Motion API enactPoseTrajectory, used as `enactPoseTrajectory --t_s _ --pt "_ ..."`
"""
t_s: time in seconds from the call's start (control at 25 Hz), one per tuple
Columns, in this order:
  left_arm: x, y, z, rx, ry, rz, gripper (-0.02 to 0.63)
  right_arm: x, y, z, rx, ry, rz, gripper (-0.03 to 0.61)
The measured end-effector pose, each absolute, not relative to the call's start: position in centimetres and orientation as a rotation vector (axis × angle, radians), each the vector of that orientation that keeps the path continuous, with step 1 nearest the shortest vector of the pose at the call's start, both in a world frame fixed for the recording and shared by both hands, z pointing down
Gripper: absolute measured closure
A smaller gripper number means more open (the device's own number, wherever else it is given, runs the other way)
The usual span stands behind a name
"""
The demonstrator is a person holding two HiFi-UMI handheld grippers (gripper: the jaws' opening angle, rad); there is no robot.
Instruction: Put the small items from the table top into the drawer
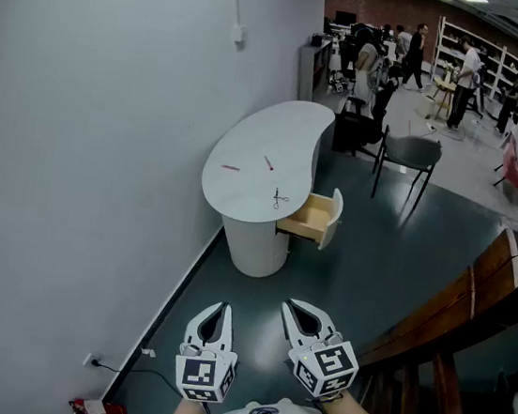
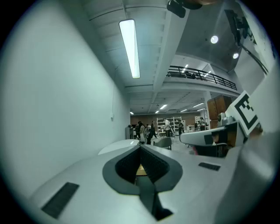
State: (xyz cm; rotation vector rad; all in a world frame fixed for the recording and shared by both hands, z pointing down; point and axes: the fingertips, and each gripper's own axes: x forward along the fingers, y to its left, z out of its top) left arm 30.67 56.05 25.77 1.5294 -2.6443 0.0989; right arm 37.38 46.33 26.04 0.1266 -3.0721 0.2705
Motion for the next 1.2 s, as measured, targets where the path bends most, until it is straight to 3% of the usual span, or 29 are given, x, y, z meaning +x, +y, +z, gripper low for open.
enactPoseTrajectory --t_s 0.8,1.2 --pt "33.1 54.2 27.7 1.5 -2.606 0.109 0.594 38.8 43.5 27.8 0.102 -3.042 0.325 0.557" --pt "29.9 50.5 28.0 1.555 -2.59 0.156 0.594 35.7 40.4 29.6 0.124 -3.014 0.376 0.557"
